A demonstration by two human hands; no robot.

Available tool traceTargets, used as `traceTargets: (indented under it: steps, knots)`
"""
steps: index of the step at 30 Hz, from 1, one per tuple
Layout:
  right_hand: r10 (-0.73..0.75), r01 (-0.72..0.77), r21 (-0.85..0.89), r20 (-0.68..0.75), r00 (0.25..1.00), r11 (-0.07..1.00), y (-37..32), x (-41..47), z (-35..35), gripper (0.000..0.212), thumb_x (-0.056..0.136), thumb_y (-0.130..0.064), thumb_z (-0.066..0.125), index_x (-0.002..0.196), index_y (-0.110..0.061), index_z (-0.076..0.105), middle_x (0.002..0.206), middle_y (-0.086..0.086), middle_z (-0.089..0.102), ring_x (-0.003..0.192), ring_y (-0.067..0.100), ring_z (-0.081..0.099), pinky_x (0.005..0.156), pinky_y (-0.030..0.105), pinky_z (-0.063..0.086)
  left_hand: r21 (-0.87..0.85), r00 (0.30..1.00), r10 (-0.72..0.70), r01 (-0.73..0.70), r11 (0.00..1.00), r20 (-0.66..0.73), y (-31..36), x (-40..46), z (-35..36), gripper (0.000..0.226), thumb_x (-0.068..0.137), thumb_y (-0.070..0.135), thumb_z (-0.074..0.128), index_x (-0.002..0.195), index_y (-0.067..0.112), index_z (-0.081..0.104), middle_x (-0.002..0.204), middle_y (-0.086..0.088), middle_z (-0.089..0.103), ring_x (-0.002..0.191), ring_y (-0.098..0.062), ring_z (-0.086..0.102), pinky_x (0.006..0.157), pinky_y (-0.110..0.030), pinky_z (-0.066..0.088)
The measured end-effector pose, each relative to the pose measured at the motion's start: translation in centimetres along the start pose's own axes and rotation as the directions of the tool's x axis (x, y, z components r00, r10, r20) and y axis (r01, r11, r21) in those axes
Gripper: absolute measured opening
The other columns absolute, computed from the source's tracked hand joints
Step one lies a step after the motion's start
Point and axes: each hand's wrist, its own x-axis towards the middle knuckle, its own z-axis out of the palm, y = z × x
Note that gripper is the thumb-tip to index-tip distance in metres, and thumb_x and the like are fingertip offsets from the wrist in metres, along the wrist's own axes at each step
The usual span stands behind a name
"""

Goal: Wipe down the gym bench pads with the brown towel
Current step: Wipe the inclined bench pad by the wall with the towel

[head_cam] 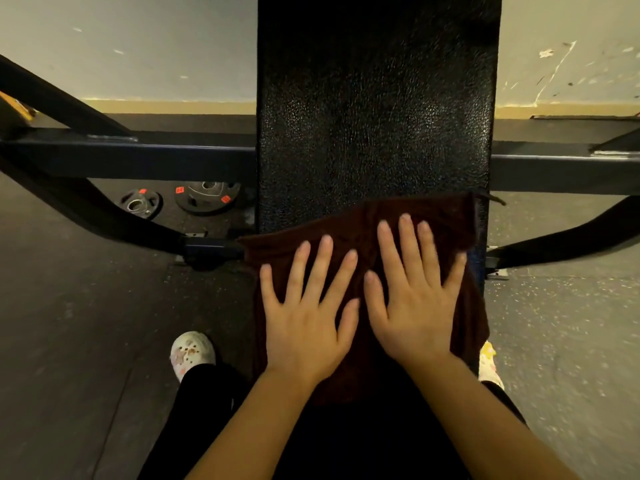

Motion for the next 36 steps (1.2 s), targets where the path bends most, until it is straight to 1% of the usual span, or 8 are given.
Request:
traceTargets:
  steps: [5, 8, 12, 17, 23, 29, 32, 36]
  knots:
    - [-0.016, 0.017, 0.010, -0.019, 1.000, 1.000, 0.8, 8.2, -0.5, 0.059, 0.100, -0.042, 0.034, 0.155, -0.026, 0.026, 0.163, 0.002, 0.022, 0.151, 0.020, 0.015, 0.117, 0.058, 0.004, -0.001, 0.998, -0.041, 0.041, 0.999, -0.038, -1.4, 9.0, -0.9, 0.059, 0.099, 0.047, 0.031, 0.156, 0.030, 0.026, 0.165, -0.004, 0.019, 0.152, -0.025, 0.015, 0.116, -0.062, 0.011]
    - [-0.018, 0.018, 0.001, -0.042, 0.999, 1.000, 1.0, 8.9, -0.4, 0.057, 0.101, -0.041, 0.033, 0.155, -0.023, 0.028, 0.162, 0.004, 0.024, 0.150, 0.022, 0.018, 0.118, 0.057, 0.004, 0.003, 0.998, -0.040, 0.040, 0.999, -0.056, -1.7, 10.9, -0.9, 0.058, 0.101, 0.047, 0.029, 0.156, 0.029, 0.025, 0.165, -0.005, 0.019, 0.152, -0.026, 0.015, 0.118, -0.060, 0.009]
    - [-0.023, 0.020, -0.038, -0.060, 0.998, 0.999, 0.8, 5.4, 0.1, 0.055, 0.101, -0.037, 0.035, 0.154, -0.020, 0.032, 0.161, 0.007, 0.026, 0.150, 0.024, 0.020, 0.120, 0.054, 0.008, -0.001, 0.997, -0.036, 0.036, 0.999, -0.073, -1.2, 9.3, -0.8, 0.058, 0.101, 0.044, 0.032, 0.155, 0.026, 0.027, 0.164, -0.008, 0.022, 0.151, -0.028, 0.018, 0.120, -0.056, 0.011]
    - [-0.020, 0.020, -0.026, 0.002, 1.000, 0.999, 0.5, -2.1, 0.7, 0.058, 0.099, -0.038, 0.035, 0.154, -0.024, 0.025, 0.162, 0.003, 0.018, 0.151, 0.022, 0.014, 0.119, 0.052, 0.006, -0.021, 0.998, -0.049, 0.048, 0.999, -0.050, 0.3, 1.0, 0.6, 0.059, 0.100, 0.040, 0.035, 0.155, 0.024, 0.024, 0.163, -0.007, 0.020, 0.151, -0.027, 0.017, 0.120, -0.052, 0.012]
    - [-0.075, 0.080, -0.073, 0.061, 0.995, 0.994, 1.4, -9.9, 0.7, 0.058, 0.098, -0.037, 0.038, 0.153, -0.024, 0.024, 0.161, 0.002, 0.019, 0.150, 0.023, 0.017, 0.120, 0.051, 0.004, 0.023, 1.000, -0.008, 0.008, 1.000, -0.001, 1.4, -5.1, 1.1, 0.061, 0.097, 0.041, 0.038, 0.154, 0.023, 0.024, 0.162, -0.008, 0.019, 0.149, -0.030, 0.019, 0.120, -0.052, 0.007]
    - [-0.044, 0.048, -0.067, 0.073, 0.996, 0.997, 1.3, -10.4, 0.6, 0.058, 0.099, -0.039, 0.035, 0.154, -0.026, 0.021, 0.162, -0.001, 0.014, 0.152, 0.018, 0.007, 0.120, 0.051, 0.004, 0.024, 1.000, -0.022, 0.022, 0.999, 0.002, 1.6, -5.8, 1.2, 0.060, 0.096, 0.042, 0.039, 0.153, 0.024, 0.028, 0.161, -0.007, 0.021, 0.148, -0.030, 0.021, 0.119, -0.053, 0.009]
    - [-0.029, 0.029, -0.024, 0.033, 0.999, 0.999, 1.1, -10.1, 0.5, 0.057, 0.099, -0.041, 0.035, 0.153, -0.029, 0.022, 0.161, -0.003, 0.017, 0.152, 0.016, 0.009, 0.119, 0.052, 0.007, 0.014, 1.000, -0.023, 0.023, 1.000, -0.010, 2.1, -5.3, 0.9, 0.060, 0.095, 0.042, 0.041, 0.151, 0.025, 0.030, 0.162, -0.007, 0.021, 0.149, -0.031, 0.020, 0.118, -0.057, 0.011]
    - [-0.037, 0.037, -0.016, -0.039, 0.999, 0.999, 1.2, -6.2, 0.6, 0.055, 0.099, -0.040, 0.034, 0.152, -0.028, 0.024, 0.159, -0.003, 0.023, 0.150, 0.015, 0.017, 0.119, 0.054, 0.007, -0.010, 0.999, -0.022, 0.022, 1.000, -0.027, 2.2, 0.0, 0.6, 0.062, 0.094, 0.044, 0.037, 0.153, 0.030, 0.024, 0.163, -0.004, 0.019, 0.150, -0.027, 0.015, 0.115, -0.063, 0.007]
